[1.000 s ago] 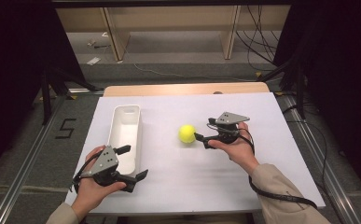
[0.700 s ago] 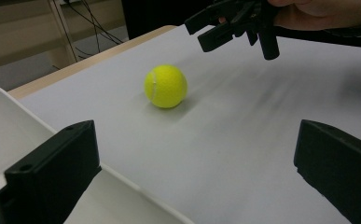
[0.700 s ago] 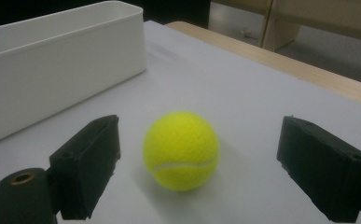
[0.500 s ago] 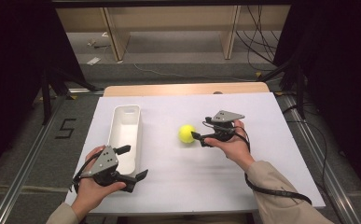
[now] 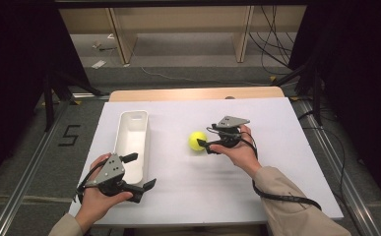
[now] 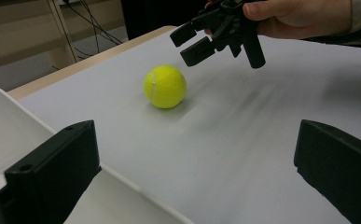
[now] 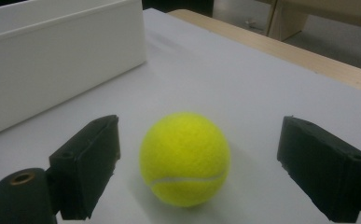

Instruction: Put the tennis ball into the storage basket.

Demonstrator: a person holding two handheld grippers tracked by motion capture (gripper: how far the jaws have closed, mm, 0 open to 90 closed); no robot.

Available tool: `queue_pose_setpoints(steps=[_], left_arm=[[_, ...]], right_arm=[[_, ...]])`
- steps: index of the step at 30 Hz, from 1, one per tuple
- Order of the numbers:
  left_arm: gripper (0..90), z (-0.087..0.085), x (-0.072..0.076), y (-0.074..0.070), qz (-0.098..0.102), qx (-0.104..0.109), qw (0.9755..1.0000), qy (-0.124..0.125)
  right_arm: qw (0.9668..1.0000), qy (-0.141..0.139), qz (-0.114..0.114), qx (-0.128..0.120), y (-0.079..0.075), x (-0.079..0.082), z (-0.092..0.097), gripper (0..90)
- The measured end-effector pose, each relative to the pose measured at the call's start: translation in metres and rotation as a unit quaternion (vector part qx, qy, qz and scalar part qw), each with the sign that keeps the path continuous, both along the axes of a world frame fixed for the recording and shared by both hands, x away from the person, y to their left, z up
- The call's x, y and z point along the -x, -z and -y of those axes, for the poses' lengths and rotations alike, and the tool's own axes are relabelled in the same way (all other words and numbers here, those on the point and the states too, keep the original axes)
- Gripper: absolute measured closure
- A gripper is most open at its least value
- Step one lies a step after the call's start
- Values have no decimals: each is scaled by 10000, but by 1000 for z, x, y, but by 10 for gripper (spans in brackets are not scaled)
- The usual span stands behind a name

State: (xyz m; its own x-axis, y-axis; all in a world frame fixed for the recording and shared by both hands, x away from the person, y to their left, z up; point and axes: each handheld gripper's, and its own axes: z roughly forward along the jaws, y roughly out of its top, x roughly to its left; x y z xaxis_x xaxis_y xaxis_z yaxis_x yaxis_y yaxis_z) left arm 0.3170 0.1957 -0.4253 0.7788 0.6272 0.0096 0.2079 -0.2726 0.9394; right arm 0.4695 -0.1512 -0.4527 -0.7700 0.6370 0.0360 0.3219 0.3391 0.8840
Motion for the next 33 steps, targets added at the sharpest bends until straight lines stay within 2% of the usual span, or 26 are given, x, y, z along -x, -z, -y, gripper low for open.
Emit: queue_pose_setpoints(steps=[33], left_arm=[[0,0,0,0,7,17,10000,4]], right_arm=[[9988,-91,-326,343,28,-19,-26,140]])
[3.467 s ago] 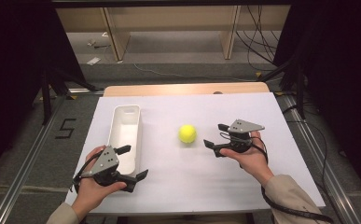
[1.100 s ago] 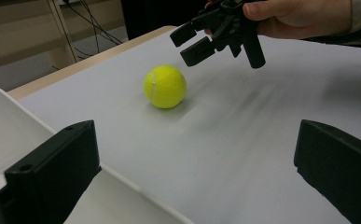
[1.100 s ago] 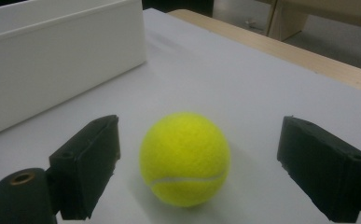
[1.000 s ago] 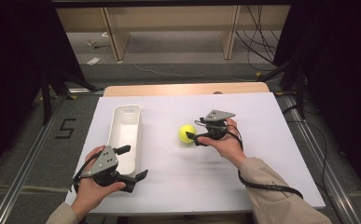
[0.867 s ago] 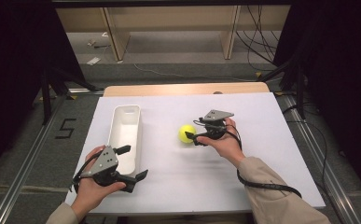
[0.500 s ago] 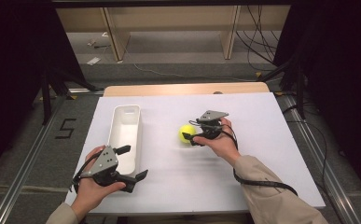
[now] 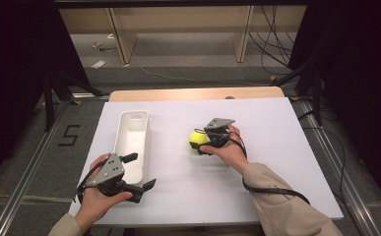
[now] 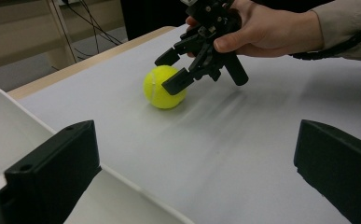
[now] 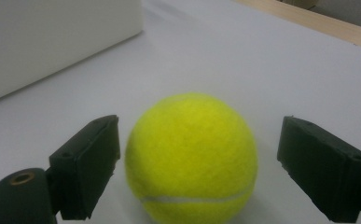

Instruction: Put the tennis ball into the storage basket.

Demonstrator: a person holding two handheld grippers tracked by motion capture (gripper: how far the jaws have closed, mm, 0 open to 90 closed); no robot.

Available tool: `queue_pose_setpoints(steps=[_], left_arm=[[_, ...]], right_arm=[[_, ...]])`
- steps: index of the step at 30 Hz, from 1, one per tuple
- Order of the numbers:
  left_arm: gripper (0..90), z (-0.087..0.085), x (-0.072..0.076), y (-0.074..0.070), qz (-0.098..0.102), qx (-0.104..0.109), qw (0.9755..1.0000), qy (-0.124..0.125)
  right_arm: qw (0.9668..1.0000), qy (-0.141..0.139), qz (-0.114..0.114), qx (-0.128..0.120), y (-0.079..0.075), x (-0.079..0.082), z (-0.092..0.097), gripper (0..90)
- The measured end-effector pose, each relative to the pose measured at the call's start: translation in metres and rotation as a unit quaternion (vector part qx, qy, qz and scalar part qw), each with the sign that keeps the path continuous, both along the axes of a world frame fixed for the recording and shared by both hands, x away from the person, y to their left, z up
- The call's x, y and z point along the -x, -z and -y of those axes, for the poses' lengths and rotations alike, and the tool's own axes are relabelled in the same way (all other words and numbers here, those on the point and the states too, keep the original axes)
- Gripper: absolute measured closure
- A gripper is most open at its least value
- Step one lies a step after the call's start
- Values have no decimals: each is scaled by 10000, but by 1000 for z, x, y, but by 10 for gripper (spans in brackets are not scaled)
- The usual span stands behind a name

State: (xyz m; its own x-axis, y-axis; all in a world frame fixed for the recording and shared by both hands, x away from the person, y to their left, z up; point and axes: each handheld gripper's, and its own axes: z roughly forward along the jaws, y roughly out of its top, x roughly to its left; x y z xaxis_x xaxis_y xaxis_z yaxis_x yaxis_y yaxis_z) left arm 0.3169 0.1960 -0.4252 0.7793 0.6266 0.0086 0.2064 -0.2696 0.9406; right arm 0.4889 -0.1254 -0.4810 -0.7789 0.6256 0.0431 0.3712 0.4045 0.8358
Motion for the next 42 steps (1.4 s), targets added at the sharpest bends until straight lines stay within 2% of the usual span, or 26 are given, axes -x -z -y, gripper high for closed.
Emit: queue_pose_setpoints(steps=[12,23,28,35,42], left_arm=[[0,0,0,0,1,-1,10000,5],[0,0,0,0,-1,6,10000,10],[0,0,0,0,-4,9,10000,15],[0,0,0,0,-6,17,10000,17],[0,0,0,0,-10,19,10000,16]], right_arm=[[9998,-120,-3,127,6,-1,-7,158],[9997,-85,-12,239,10,-2,-8,211],[9997,-64,21,222,10,-1,-9,255],[9996,-92,26,251,9,-1,-9,266],[9998,-57,75,174,4,-1,-9,268]])
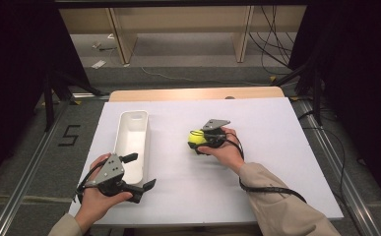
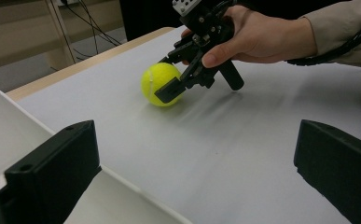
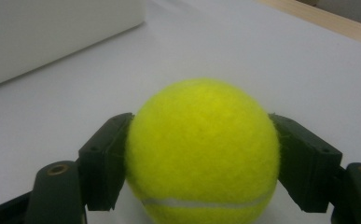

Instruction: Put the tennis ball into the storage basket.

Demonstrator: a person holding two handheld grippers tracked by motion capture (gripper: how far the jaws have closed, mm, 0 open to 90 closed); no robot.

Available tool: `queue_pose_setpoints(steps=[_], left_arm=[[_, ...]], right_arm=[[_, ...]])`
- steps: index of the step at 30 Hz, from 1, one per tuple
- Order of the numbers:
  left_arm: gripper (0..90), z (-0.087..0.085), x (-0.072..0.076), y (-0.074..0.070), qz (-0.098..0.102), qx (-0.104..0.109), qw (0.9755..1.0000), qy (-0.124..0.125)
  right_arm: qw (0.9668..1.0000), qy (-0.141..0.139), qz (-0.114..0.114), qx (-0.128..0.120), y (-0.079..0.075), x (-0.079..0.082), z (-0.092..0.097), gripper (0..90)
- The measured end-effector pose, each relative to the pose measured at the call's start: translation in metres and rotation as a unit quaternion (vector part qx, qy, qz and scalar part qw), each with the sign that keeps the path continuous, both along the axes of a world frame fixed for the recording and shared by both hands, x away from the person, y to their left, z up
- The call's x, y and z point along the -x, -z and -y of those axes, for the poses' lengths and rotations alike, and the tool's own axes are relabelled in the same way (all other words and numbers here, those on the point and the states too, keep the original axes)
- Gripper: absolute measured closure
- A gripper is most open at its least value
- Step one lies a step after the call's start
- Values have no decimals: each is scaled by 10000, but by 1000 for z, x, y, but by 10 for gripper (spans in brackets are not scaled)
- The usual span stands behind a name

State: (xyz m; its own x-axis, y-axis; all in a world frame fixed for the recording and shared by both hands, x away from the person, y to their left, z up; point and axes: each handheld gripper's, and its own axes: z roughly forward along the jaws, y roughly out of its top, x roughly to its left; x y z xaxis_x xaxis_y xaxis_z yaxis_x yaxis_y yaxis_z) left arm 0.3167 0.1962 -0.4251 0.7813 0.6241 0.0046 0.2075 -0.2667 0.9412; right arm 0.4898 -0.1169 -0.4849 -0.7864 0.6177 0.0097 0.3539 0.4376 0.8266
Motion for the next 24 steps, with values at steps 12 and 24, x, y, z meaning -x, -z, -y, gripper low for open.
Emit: queue_pose_setpoints(steps=[12,24], left_arm=[[0,-1,0,0,28,-16,10000,1],[0,-1,0,-1,34,-13,10000,-1]], right_arm=[[9999,40,89,-125,-8,1,2,271],[9995,100,185,-247,-16,1,3,272]])
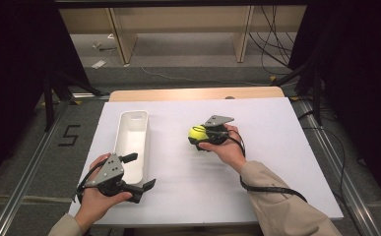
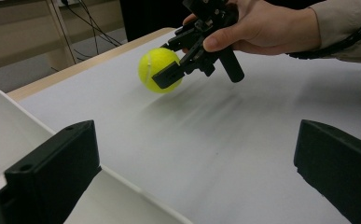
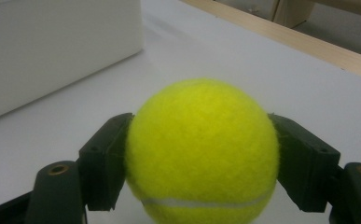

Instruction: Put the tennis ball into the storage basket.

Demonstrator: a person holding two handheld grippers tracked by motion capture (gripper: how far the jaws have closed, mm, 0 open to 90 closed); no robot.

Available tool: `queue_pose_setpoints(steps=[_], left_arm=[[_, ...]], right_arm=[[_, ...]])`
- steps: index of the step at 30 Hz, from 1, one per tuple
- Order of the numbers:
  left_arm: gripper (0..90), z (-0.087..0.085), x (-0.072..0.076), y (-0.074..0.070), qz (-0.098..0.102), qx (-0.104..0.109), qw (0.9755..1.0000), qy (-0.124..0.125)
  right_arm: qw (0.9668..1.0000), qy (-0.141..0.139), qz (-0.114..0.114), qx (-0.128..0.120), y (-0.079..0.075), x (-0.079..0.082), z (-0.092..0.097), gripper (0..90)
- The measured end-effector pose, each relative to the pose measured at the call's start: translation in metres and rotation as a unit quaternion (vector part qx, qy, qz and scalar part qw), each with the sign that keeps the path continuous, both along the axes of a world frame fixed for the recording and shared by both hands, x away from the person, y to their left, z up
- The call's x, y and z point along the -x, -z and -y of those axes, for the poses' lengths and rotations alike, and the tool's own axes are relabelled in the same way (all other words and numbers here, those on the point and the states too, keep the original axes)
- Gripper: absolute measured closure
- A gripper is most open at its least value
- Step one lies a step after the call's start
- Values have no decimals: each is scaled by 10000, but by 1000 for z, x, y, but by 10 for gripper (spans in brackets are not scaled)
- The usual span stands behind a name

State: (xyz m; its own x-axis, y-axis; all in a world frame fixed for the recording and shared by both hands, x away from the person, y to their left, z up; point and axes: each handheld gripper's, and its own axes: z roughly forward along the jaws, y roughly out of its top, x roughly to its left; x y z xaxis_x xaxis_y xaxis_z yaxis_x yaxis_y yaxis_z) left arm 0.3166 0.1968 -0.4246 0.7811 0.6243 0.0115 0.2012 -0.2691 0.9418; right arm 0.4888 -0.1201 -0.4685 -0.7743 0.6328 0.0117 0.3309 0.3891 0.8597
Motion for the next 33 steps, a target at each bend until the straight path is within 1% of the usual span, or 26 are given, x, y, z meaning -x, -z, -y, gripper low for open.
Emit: queue_pose_setpoints(steps=[21,24,33], left_arm=[[0,0,0,0,-2,-5,10000,3],[0,0,0,0,2,-5,10000,8],[0,0,0,0,-1,-3,10000,9]], right_arm=[[9995,41,179,-266,-19,1,0,272],[9994,23,202,-263,-21,2,-1,272],[9989,-54,283,-359,-28,4,-7,272]])
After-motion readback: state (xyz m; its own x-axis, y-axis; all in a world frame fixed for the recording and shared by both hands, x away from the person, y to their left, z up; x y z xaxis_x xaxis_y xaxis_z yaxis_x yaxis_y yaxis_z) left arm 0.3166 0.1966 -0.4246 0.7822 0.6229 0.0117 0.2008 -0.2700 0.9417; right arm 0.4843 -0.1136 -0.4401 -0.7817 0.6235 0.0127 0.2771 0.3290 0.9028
